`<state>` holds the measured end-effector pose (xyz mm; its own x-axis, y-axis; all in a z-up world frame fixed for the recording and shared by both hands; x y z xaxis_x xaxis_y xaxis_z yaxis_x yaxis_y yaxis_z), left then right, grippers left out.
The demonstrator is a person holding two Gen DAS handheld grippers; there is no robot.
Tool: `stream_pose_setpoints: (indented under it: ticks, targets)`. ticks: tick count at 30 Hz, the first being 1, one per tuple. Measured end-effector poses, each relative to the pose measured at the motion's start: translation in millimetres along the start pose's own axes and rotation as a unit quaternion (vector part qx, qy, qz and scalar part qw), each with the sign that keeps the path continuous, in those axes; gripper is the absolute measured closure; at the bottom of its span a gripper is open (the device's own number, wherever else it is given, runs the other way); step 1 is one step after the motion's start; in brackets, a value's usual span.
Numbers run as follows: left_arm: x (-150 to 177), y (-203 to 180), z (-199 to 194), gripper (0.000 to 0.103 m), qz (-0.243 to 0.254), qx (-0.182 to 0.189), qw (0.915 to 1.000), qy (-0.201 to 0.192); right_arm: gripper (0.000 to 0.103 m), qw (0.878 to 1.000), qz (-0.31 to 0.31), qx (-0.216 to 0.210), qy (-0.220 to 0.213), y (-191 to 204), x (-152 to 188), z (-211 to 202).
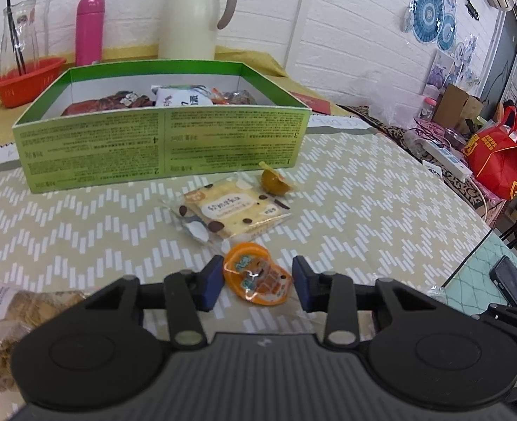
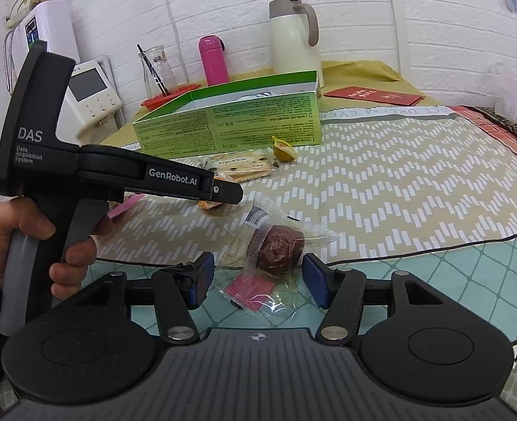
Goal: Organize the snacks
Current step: 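Grasp the small meat packet with the right tool while the left tool grasps the orange cup snack, then carry both snacks into the box and open both tools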
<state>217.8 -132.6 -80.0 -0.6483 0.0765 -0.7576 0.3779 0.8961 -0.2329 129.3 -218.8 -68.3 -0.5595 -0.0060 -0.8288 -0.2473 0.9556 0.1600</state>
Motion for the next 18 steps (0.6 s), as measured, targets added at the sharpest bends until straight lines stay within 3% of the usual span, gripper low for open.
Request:
stream_pose_setpoints:
  ticks: [5, 6, 7, 12, 18]
  targets:
    - [5, 6, -14, 0.069, -0.016, 0.001, 0.9999, -0.002, 0.026, 1.000, -0.005, 0.007, -0.004, -1, -2, -1]
    - [6, 7, -19, 0.070, -0.021, 0.003, 0.9998, -0.004, 0.044, 1.000, -0.005, 0.005, -0.004, -1, -3, -2]
    - [7, 8, -23, 0.070, -0.024, 0.006, 0.9997, -0.007, 0.050, 1.000, 0.000, -0.001, -0.005, 0, -4, -2]
    - [-2, 12, -55, 0.070, -0.029, 0.015, 0.9989, -0.035, 0.055, 1.000, -0.015, -0.006, -0.012, 5, -15, -3]
    - [-37, 21, -93, 0.070, -0.037, 0.020, 0.9957, -0.083, 0.059, 0.998, -0.043, -0.019, -0.041, 18, -44, -3]
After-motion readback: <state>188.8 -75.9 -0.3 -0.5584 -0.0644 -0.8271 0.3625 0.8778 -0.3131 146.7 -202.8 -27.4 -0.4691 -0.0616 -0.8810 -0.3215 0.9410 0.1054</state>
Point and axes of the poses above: each gripper's, at about its wrist camera, not at the fingertips, and z roughly the way its jaws point, y to its left, x to its underside, the point moved 10 cm from there along z, roughly the way its jaws point, and after that the axes turned 3 degrees about -z, right-handed, at the moved point
